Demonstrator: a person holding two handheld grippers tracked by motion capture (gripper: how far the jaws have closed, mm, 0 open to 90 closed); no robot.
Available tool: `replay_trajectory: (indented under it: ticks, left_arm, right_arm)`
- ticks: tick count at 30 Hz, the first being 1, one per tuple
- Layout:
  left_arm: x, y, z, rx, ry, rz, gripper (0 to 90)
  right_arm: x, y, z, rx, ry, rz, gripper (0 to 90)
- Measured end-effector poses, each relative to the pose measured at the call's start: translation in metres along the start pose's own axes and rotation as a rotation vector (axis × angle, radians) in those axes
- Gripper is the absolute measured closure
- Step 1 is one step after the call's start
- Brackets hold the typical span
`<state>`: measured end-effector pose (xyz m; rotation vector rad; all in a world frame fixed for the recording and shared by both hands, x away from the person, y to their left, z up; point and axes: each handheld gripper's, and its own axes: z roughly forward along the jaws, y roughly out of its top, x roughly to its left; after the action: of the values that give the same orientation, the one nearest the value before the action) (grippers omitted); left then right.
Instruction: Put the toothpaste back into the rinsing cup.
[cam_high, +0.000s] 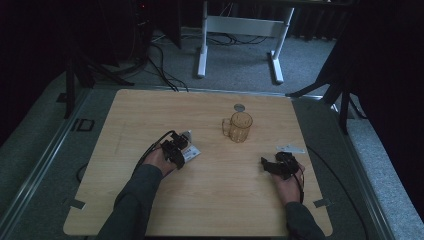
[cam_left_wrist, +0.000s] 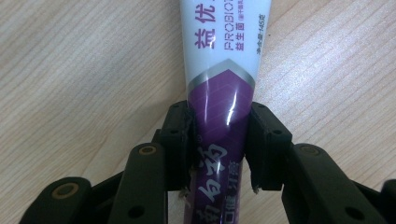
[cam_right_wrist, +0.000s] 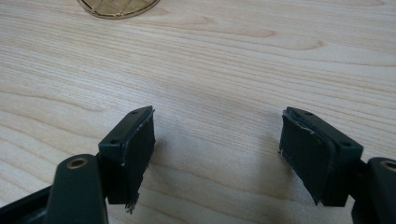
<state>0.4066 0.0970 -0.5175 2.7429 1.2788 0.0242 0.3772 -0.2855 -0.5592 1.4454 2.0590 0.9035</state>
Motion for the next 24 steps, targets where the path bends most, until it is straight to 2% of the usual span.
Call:
replay_trajectory:
  ticks: [12, 16, 24]
  left_arm:
    - [0.004, -0.003, -0.004, -0.005, -0.013, -0.024, 70.3]
    - [0.007, -0.006, -0.007, 0.005, 0.006, -0.033, 71.1]
    - [0.01, -0.01, -0.017, -0.031, 0.006, -0.061, 71.7]
  right_arm:
    - [0.0, 0.0, 0.0, 0.0, 0.0, 0.001, 26.4]
    - [0.0, 0.0, 0.0, 0.0, 0.001, 0.0, 26.5]
    - [0.0, 0.0, 0.0, 0.0, 0.001, 0.001, 26.4]
